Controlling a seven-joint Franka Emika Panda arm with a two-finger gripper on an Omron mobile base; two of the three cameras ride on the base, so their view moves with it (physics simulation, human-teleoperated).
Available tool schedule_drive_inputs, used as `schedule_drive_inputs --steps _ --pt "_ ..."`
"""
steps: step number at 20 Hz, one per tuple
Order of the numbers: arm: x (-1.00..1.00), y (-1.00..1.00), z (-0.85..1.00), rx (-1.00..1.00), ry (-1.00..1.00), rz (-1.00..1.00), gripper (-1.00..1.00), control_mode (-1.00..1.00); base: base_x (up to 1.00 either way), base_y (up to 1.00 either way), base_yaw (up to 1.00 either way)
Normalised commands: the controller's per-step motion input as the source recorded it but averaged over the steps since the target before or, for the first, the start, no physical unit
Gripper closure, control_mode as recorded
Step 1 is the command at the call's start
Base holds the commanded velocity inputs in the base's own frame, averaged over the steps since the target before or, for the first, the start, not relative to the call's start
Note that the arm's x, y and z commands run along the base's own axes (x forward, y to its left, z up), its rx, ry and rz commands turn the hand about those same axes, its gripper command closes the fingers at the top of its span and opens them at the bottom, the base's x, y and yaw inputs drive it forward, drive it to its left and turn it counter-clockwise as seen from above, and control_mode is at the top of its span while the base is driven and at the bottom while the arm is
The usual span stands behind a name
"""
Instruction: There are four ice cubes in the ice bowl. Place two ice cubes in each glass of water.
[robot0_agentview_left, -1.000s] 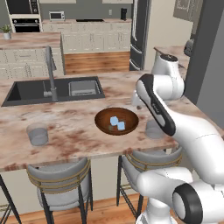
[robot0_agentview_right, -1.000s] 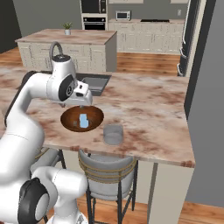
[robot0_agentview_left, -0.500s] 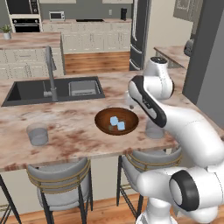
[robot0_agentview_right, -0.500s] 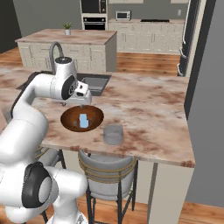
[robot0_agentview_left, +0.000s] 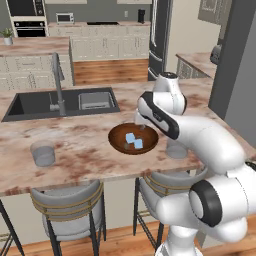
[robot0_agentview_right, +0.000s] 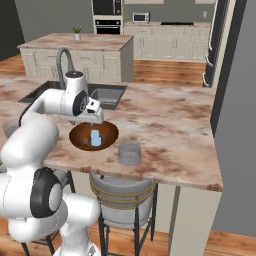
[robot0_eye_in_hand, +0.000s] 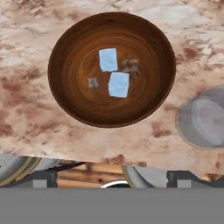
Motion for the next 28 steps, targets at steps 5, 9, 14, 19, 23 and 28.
schedule_drive_inputs --steps 5,9,14,19,23,28 --pt "0.21 0.09 -0.33 0.0 0.01 0.0 -1.0 -1.0 0.0 0.0 0.0" --pt "0.2 0.03 -0.32 0.0 0.0 0.0 -1.0 -1.0 0.0 0.0 0.0" --pt "0.17 0.0 -0.32 0.0 0.0 0.0 -1.0 -1.0 0.0 0.0 0.0" --pt "0.29 0.02 -0.34 0.0 0.0 0.0 -1.0 -1.0 0.0 0.0 0.0" --pt "0.35 0.05 -0.26 0.0 0.0 0.0 -1.0 -1.0 0.0 0.0 0.0" --pt "0.36 0.11 -0.09 0.0 0.0 0.0 -1.0 -1.0 0.0 0.0 0.0"
